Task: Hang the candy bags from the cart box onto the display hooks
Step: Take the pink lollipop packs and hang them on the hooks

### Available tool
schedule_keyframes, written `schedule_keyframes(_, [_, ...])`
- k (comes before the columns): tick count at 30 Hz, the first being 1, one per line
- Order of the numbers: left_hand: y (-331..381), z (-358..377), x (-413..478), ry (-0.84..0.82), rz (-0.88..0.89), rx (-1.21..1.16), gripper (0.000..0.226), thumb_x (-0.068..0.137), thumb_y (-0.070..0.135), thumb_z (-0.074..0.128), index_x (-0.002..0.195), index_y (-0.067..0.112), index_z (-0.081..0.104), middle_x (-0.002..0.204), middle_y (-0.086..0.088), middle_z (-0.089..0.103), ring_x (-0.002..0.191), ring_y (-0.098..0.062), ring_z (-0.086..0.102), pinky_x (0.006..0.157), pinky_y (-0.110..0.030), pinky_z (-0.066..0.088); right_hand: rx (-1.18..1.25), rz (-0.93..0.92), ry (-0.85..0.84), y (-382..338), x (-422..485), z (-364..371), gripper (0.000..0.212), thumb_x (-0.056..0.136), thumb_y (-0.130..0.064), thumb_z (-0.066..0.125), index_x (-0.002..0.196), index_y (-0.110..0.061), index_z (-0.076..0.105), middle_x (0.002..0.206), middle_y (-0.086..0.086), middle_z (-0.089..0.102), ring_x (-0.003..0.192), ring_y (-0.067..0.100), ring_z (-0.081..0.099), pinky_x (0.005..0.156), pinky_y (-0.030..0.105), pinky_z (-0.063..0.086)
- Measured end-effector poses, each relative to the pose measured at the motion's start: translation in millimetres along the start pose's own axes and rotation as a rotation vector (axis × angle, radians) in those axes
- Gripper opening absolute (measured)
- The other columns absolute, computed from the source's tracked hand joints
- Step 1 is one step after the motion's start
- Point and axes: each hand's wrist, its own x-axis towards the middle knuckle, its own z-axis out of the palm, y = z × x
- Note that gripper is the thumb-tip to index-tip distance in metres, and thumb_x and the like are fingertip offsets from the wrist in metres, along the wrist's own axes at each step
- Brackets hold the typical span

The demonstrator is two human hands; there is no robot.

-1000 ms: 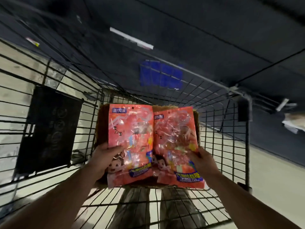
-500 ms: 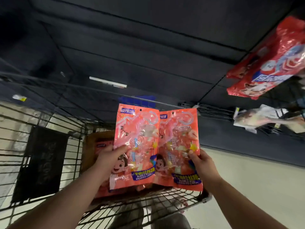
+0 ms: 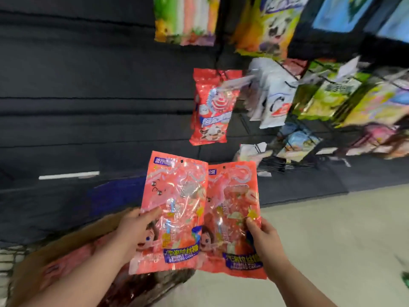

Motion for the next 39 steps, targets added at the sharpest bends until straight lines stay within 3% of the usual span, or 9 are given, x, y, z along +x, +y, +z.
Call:
schedule_keyframes(6, [9, 139, -44, -0.132, 0.122, 0.111, 0.013, 0.082, 0.016, 0.075, 0.077, 0.007, 0.067, 0.07, -0.005, 0.069, 0.065, -0.021, 0.061, 0.061, -0.027, 0.043, 0.115, -0.031, 0.165, 10, 1, -144, 0.012, 0.094, -0.022, 0.057, 0.092, -0.016, 0.066, 0.08, 0.001, 0.075, 0.077, 0.021, 0.071, 0.062, 0.031, 0.054])
schedule_keyframes(12, [12, 254, -96, -0.275, 0.162, 0.154, 0.01, 0.083, 0.018, 0.073, 0.086, 0.009, 0.071, 0.082, -0.008, 0.077, 0.083, -0.029, 0.07, 0.081, -0.037, 0.051, 0.116, -0.108, 0.279, 16, -5, -265, 0.014, 0.094, -0.018, 0.058, 0.089, -0.009, 0.067, 0.076, 0.004, 0.074, 0.067, 0.016, 0.07, 0.057, 0.029, 0.052])
schedule_keyframes(16, [18, 305, -123, -0.337, 0.183, 0.179, 0.015, 0.083, 0.02, 0.073, 0.089, 0.006, 0.071, 0.089, -0.013, 0.076, 0.092, -0.035, 0.07, 0.093, -0.052, 0.051, 0.106, -0.155, 0.343, 12, -9, -323, 0.014, 0.093, -0.018, 0.059, 0.091, -0.007, 0.068, 0.082, 0.009, 0.074, 0.075, 0.024, 0.07, 0.068, 0.036, 0.055])
schedule_keyframes(24, [47, 350, -125, -0.338, 0.236, 0.22, 0.017, 0.082, 0.021, 0.074, 0.095, 0.011, 0.071, 0.098, -0.016, 0.074, 0.099, -0.039, 0.067, 0.095, -0.059, 0.049, 0.113, -0.23, 0.369, -7, 4, -362, 0.011, 0.092, -0.021, 0.06, 0.093, -0.013, 0.067, 0.09, 0.008, 0.073, 0.084, 0.025, 0.069, 0.082, 0.044, 0.055])
schedule_keyframes(27, [54, 366, -116, -0.341, 0.255, 0.223, 0.015, 0.085, 0.021, 0.072, 0.097, 0.013, 0.068, 0.097, -0.015, 0.074, 0.095, -0.037, 0.069, 0.088, -0.057, 0.053, 0.129, -0.25, 0.382, -14, 20, -371, 0.008, 0.092, -0.019, 0.06, 0.092, -0.014, 0.067, 0.089, 0.006, 0.074, 0.082, 0.022, 0.07, 0.078, 0.039, 0.055])
schedule_keyframes(31, [61, 391, -96, -0.344, 0.254, 0.199, 0.016, 0.087, 0.017, 0.069, 0.1, 0.008, 0.066, 0.099, -0.018, 0.073, 0.097, -0.039, 0.068, 0.094, -0.058, 0.05, 0.122, -0.264, 0.378, -31, 52, -384, 0.009, 0.092, -0.018, 0.061, 0.092, -0.012, 0.068, 0.084, 0.004, 0.074, 0.074, 0.017, 0.07, 0.065, 0.032, 0.054])
schedule_keyframes(33, [68, 406, -84, -0.347, 0.231, 0.168, 0.018, 0.089, 0.017, 0.067, 0.102, 0.006, 0.064, 0.101, -0.021, 0.072, 0.099, -0.041, 0.067, 0.091, -0.059, 0.051, 0.121, -0.272, 0.363, -43, 73, -391, 0.01, 0.092, -0.017, 0.06, 0.095, -0.009, 0.067, 0.087, 0.009, 0.074, 0.078, 0.023, 0.07, 0.072, 0.037, 0.056])
schedule_keyframes(35, [79, 422, -71, -0.352, 0.212, 0.139, 0.019, 0.09, 0.018, 0.066, 0.104, 0.006, 0.063, 0.1, -0.021, 0.072, 0.095, -0.041, 0.068, 0.086, -0.056, 0.054, 0.116, -0.272, 0.339, -59, 97, -397, 0.012, 0.092, -0.017, 0.06, 0.098, -0.009, 0.067, 0.089, 0.01, 0.074, 0.082, 0.027, 0.071, 0.079, 0.044, 0.057])
schedule_keyframes(39, [103, 444, -39, -0.342, 0.223, 0.115, 0.017, 0.09, 0.018, 0.065, 0.104, 0.009, 0.064, 0.09, -0.015, 0.076, 0.083, -0.034, 0.073, 0.074, -0.044, 0.058, 0.083, -0.289, 0.299, -92, 147, -403, 0.011, 0.092, -0.021, 0.06, 0.097, -0.013, 0.066, 0.087, 0.008, 0.075, 0.081, 0.026, 0.072, 0.078, 0.046, 0.058])
